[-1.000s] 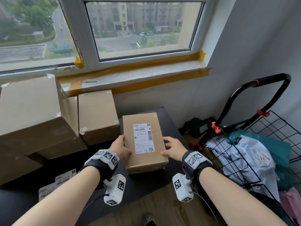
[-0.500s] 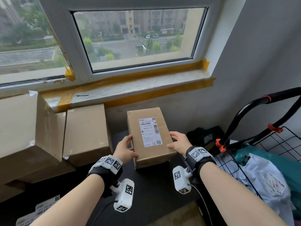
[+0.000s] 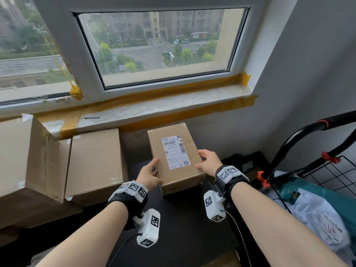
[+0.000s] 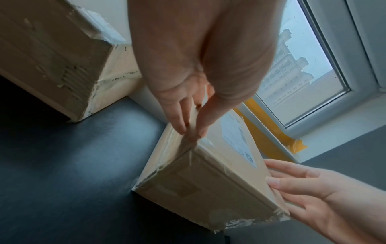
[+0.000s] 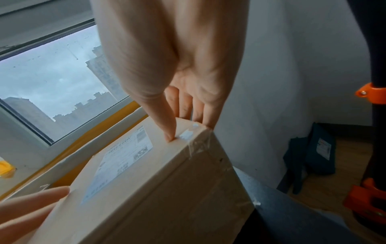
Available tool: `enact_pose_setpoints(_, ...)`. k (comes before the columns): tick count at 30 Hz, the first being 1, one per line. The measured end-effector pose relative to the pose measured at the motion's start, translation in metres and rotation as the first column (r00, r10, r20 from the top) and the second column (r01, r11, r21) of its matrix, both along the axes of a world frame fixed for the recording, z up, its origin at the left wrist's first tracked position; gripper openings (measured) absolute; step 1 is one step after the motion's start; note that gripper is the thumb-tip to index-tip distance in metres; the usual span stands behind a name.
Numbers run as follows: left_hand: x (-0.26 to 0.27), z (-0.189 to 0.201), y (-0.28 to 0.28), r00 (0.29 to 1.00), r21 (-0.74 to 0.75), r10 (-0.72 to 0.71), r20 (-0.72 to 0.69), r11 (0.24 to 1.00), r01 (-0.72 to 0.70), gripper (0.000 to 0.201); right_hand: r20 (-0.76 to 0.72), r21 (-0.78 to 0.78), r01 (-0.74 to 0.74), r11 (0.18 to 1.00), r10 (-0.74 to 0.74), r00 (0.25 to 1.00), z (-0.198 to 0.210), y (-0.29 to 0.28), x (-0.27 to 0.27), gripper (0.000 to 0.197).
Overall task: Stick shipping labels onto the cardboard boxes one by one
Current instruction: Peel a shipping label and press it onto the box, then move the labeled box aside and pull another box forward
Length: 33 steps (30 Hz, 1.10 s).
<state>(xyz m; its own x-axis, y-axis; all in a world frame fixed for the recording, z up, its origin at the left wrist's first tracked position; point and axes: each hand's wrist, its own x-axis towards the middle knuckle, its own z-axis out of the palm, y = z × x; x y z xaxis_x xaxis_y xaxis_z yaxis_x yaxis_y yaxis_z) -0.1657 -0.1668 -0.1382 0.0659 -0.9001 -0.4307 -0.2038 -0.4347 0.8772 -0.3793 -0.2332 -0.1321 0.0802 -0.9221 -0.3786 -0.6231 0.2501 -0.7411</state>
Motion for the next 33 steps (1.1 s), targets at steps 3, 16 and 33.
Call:
enact_pose_setpoints(3,0.001,0.001,0.002,0.973,0.001,-0.100,0.209,0.995,0.102,0.082,-0.094,0.005,-0.072,0.997,0.072,0.993,0.007,0.003,0.002,0.056)
enact_pose_setpoints(16,0.045,0.053,0.067,0.382,0.041,-0.231,0.895,0.895,0.444,0.037,-0.589,-0.065,-0.371,0.926,0.265,0.764,0.051,0.068,0.053,0.032)
enact_pose_setpoints(33,0.160,0.039,0.160,0.308,0.089,-0.149,0.940,0.976,0.199,0.028,-0.683,-0.057,-0.668,0.742,0.458,0.568,0.037,0.128,0.203,0.035)
